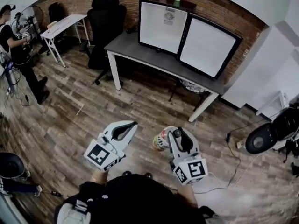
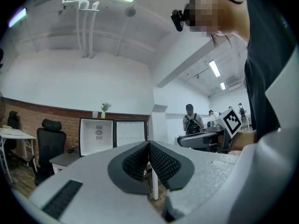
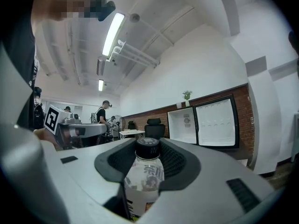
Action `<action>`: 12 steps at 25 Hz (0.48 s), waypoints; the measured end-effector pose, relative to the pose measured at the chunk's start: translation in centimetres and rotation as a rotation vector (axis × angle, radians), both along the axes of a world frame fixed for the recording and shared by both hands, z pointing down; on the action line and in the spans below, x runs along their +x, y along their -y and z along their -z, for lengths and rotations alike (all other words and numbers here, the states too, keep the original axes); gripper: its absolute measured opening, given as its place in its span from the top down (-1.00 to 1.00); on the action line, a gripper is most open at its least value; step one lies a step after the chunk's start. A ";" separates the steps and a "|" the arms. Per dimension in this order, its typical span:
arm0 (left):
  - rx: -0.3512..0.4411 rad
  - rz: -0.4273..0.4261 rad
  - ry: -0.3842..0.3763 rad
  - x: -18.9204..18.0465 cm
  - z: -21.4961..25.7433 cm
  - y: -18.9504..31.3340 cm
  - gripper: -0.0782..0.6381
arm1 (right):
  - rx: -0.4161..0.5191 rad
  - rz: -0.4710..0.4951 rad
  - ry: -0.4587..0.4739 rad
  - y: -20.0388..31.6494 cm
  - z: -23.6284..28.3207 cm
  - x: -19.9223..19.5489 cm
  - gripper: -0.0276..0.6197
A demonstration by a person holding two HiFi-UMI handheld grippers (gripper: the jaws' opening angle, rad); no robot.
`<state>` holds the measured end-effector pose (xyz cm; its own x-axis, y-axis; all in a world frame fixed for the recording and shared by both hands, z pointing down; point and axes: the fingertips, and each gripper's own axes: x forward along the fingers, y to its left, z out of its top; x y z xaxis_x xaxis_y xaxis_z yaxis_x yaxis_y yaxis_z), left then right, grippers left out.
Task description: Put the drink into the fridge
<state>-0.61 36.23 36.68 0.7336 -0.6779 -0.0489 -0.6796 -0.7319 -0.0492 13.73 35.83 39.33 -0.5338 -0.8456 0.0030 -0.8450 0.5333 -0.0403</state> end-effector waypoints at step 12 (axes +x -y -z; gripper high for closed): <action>-0.011 0.079 0.000 1.5 -1.5 -1.3 0.77 | -0.008 0.079 -0.003 0.0 -2.0 1.3 0.45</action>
